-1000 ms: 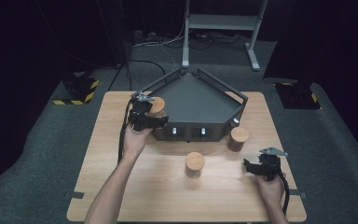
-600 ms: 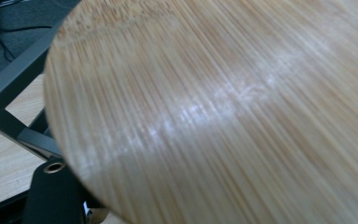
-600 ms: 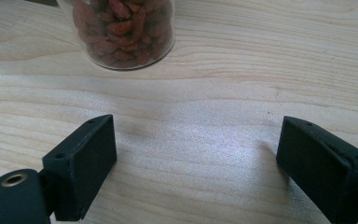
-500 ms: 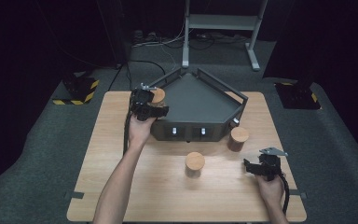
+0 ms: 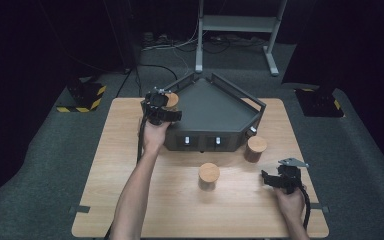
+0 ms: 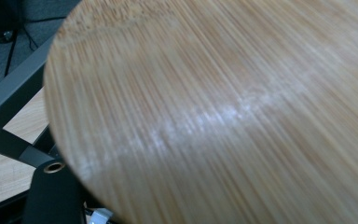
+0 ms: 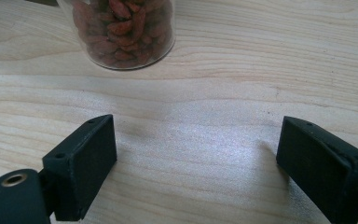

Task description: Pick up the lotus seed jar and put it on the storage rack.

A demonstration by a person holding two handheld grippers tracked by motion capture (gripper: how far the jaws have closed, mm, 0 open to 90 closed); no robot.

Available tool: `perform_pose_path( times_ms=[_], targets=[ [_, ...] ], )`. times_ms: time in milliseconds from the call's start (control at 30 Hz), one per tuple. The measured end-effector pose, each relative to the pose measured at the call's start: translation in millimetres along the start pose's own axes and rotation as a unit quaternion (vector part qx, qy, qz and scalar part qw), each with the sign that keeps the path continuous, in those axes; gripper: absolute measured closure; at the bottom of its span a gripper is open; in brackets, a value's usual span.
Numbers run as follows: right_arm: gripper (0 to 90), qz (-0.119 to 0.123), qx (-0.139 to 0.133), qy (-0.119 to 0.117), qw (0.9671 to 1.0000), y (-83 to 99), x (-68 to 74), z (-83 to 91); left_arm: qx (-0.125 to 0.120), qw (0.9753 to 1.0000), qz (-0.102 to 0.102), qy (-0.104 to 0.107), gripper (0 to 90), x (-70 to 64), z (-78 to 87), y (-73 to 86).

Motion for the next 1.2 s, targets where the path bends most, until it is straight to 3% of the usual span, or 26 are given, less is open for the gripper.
perform_pose_path(
  times_ms=[100, 633, 833, 1000, 1200],
  targets=[
    [11.9, 0.000, 0.000, 0.000, 1.0000, 0.0, 0.0, 0.0, -0.001, 1.0000, 0.007, 0.001, 25.2, -0.5, -6.0, -0.2],
    [11.9, 0.000, 0.000, 0.000, 1.0000, -0.1, 0.0, -0.1, 0.018, 0.9998, -0.004, -0.009, 25.2, -8.5, -34.7, 6.3],
    [11.9, 0.000, 0.000, 0.000, 1.0000, -0.1, 0.1, -0.1, 0.015, 0.9999, -0.007, -0.005, 25.2, -9.3, -35.3, 6.8],
    [11.9, 0.000, 0.000, 0.001, 1.0000, -0.1, 0.1, -0.1, 0.013, 0.9995, -0.025, -0.012, 25.0, -11.4, -35.8, 9.7],
    [11.9, 0.000, 0.000, 0.000, 1.0000, -0.1, 0.1, 0.0, 0.015, 0.9995, -0.026, -0.010, 25.0, -10.9, -35.7, 9.5]
  ],
)
Point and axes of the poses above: each handheld gripper's, and its own axes: z roughly backward along the jaws, y roughly out of its underside, x roughly to its left, the point moved 2 cm from there along -z, roughly forward along the jaws, and after that the axes turned 13 degrees about z, right-handed, at the moved point
